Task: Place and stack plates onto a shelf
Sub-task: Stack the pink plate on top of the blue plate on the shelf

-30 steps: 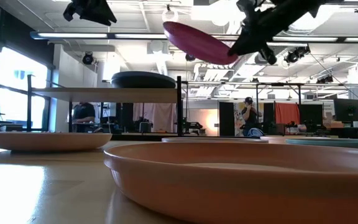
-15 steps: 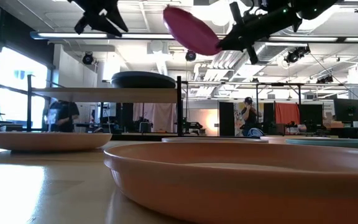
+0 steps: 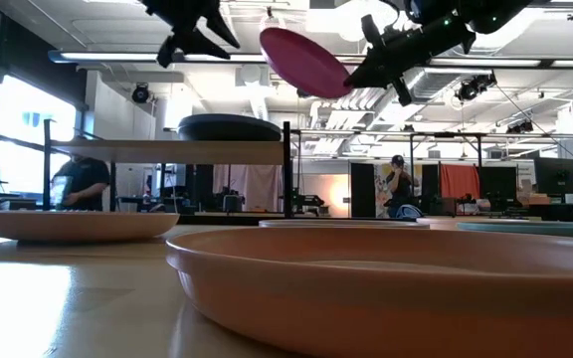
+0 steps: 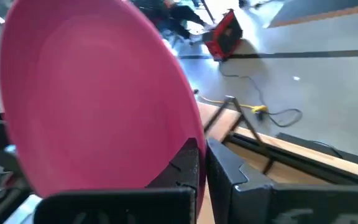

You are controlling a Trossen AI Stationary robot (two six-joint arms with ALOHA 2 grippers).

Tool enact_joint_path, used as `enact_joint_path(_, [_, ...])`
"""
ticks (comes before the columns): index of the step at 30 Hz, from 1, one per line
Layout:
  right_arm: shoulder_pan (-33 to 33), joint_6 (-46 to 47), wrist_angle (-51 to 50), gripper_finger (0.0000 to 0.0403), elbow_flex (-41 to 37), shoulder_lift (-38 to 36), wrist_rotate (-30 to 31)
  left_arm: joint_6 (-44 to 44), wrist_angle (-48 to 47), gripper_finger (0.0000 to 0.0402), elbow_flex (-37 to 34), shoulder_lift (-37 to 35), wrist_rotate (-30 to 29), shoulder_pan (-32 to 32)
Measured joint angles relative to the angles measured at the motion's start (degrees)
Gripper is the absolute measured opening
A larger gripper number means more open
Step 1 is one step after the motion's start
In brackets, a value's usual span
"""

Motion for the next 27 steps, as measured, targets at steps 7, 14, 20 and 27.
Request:
enact_joint_path(7, [0.0, 0.4, -3.9, 0.0, 0.0, 0.0, 4.0, -3.3, 4.5, 0.0106, 0.0, 2.4, 1.9, 2.1])
enact_joint_path(14, [0.0, 1.5, -4.2, 0.0, 0.0, 0.0, 5.2, -2.5, 5.6, 0.0106, 0.0, 4.7, 3.0, 2.2])
enact_joint_path(20, [0.0, 2.8, -4.5, 0.0, 0.0, 0.0, 5.4, -2.3, 6.2, 0.0106, 0.0, 6.8, 3.5, 2.2])
enact_joint_path(27, [0.0, 2.8, -5.5, 0.0, 0.0, 0.0, 5.4, 0.1, 11.1, 0.0106, 0.0, 8.8, 4.7, 2.3])
